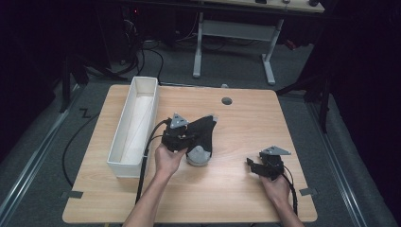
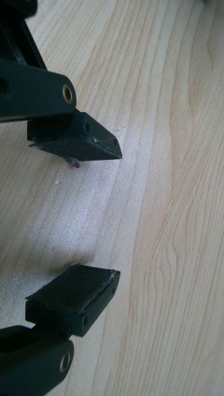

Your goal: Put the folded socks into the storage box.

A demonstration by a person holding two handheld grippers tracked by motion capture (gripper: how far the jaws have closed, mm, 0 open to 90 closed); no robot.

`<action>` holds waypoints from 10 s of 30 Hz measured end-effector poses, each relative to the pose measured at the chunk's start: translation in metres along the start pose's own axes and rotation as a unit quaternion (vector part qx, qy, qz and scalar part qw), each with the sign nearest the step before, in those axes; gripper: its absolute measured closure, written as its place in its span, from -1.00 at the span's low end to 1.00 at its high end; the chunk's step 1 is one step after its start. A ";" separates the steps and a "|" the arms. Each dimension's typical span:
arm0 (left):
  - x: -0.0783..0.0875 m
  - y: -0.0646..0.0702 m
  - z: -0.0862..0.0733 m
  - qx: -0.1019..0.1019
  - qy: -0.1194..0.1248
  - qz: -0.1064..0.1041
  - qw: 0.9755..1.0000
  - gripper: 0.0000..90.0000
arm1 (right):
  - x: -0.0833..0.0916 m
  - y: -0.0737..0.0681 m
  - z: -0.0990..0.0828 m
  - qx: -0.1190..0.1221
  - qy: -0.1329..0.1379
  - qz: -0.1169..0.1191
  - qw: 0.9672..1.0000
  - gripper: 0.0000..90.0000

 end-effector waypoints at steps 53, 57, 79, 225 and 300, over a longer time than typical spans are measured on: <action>0.076 -0.010 0.117 -0.022 0.130 0.067 0.989 0.59 | 0.000 -0.003 0.000 0.007 -0.001 0.006 1.000 -0.21; 0.084 -0.011 0.124 -0.013 0.142 0.063 0.988 0.58 | 0.000 -0.003 0.000 0.006 -0.001 0.006 1.000 -0.21; 0.108 -0.019 0.147 -0.017 0.181 0.087 0.980 0.58 | 0.000 -0.002 0.000 0.001 0.000 0.001 1.000 -0.18; 0.173 -0.118 0.018 -0.058 0.238 0.247 0.937 0.47 | 0.000 -0.004 0.000 0.004 0.001 -0.001 1.000 -0.18; 0.166 -0.148 0.022 -0.016 0.144 0.269 0.952 0.81 | 0.000 -0.004 0.000 0.001 0.000 -0.001 1.000 -0.20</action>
Point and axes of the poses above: each handheld gripper's, and its own axes: x roughly backward along the jaws, z roughly out of its top, y roughly to its right, the point moved 8 cm from there along -x, roughly forward along the jaws, and after that the axes turned 3 degrees about -z, right-handed, at the moved point
